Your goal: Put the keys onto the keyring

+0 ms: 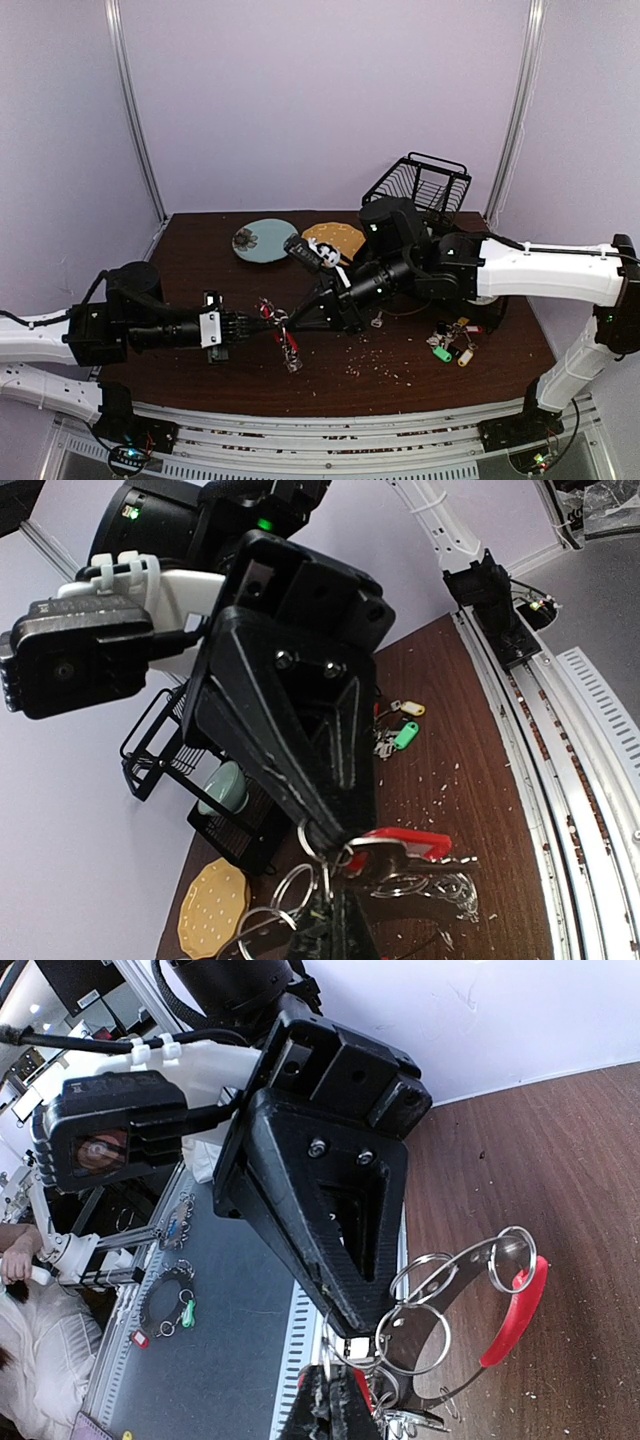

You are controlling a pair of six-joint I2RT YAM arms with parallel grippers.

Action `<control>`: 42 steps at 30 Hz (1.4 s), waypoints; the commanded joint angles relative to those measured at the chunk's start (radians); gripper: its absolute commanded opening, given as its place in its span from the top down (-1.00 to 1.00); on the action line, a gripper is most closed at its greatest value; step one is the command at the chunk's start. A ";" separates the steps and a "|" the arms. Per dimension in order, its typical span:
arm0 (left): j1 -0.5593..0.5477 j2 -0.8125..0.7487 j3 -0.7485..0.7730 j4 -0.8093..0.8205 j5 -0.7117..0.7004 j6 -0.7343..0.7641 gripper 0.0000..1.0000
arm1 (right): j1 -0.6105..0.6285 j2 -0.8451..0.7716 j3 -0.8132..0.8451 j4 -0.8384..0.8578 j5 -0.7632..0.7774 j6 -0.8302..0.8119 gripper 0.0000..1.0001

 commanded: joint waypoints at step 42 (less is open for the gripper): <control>-0.015 -0.113 -0.022 0.152 0.035 -0.012 1.00 | -0.062 0.037 -0.273 -0.080 0.125 0.137 1.00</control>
